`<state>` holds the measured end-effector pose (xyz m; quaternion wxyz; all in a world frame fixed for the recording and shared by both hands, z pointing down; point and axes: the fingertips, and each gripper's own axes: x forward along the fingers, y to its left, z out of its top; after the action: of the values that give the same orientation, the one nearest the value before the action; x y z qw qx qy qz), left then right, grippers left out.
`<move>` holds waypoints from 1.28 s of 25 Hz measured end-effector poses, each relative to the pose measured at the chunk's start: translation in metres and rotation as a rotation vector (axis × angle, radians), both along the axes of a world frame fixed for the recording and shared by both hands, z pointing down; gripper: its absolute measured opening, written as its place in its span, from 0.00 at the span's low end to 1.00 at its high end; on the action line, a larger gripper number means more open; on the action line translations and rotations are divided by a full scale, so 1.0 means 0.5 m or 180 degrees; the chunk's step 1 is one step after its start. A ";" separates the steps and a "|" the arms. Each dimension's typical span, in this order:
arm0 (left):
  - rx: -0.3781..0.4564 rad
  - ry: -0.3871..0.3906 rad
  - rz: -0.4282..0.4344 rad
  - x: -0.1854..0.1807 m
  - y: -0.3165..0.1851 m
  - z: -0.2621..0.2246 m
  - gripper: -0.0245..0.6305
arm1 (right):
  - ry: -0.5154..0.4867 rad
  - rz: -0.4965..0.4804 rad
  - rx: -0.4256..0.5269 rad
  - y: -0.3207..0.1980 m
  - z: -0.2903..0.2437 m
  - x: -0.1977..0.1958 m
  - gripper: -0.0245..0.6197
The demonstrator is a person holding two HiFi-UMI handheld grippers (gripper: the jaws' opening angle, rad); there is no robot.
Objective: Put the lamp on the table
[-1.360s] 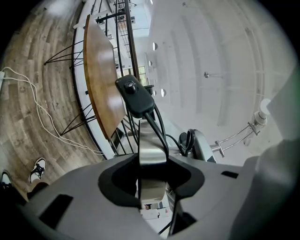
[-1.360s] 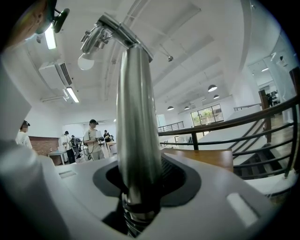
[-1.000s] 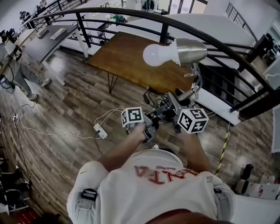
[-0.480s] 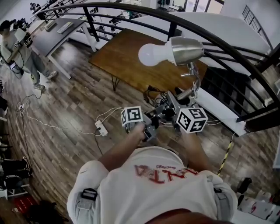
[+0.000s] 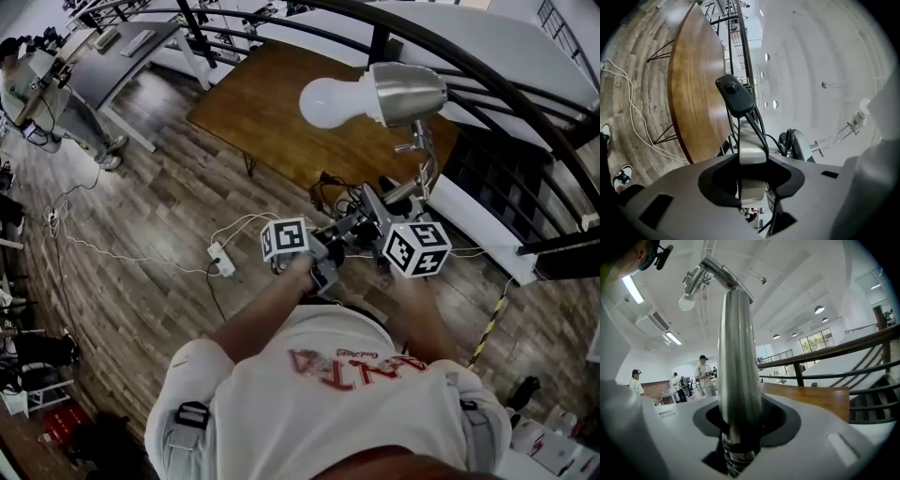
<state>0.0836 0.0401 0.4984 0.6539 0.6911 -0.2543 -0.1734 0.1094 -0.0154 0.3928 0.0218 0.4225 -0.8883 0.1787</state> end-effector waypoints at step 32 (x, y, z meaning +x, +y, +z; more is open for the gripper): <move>-0.0336 0.0219 0.1094 -0.083 -0.441 0.031 0.27 | 0.0192 0.1052 -0.0277 -0.437 0.037 -0.063 0.29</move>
<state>0.0422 -0.1802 0.5138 0.7176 0.6827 -0.1187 -0.0691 0.0780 -0.2341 0.4115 0.0370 0.5666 -0.7971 0.2053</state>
